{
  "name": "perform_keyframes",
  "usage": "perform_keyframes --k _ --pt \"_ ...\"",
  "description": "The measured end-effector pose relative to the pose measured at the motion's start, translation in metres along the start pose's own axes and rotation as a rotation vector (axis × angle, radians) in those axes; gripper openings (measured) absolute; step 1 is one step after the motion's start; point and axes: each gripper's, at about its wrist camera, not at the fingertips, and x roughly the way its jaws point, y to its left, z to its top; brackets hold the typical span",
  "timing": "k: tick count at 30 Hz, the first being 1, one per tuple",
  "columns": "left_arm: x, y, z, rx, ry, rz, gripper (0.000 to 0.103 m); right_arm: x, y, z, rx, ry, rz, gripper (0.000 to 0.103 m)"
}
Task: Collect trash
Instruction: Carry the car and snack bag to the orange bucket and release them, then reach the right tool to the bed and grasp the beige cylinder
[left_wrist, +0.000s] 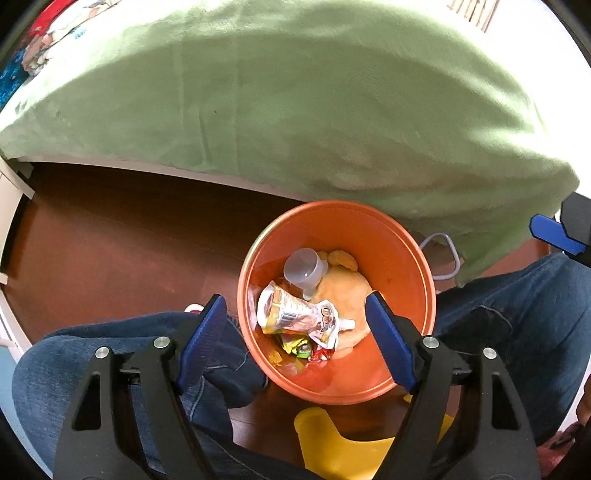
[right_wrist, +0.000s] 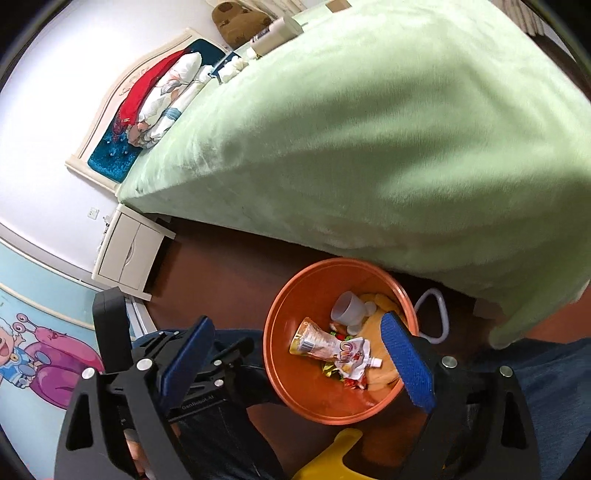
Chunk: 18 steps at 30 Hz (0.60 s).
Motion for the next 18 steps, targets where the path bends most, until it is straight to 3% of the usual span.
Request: perform_keyframes --k 12,18 --pt "-0.035 0.014 0.039 -0.021 -0.101 0.026 0.076 -0.029 0.021 0.040 -0.146 -0.106 -0.062 0.091" --pt "-0.048 0.020 0.069 -0.035 -0.146 0.016 0.076 -0.028 0.041 0.102 -0.224 -0.162 -0.127 0.092"
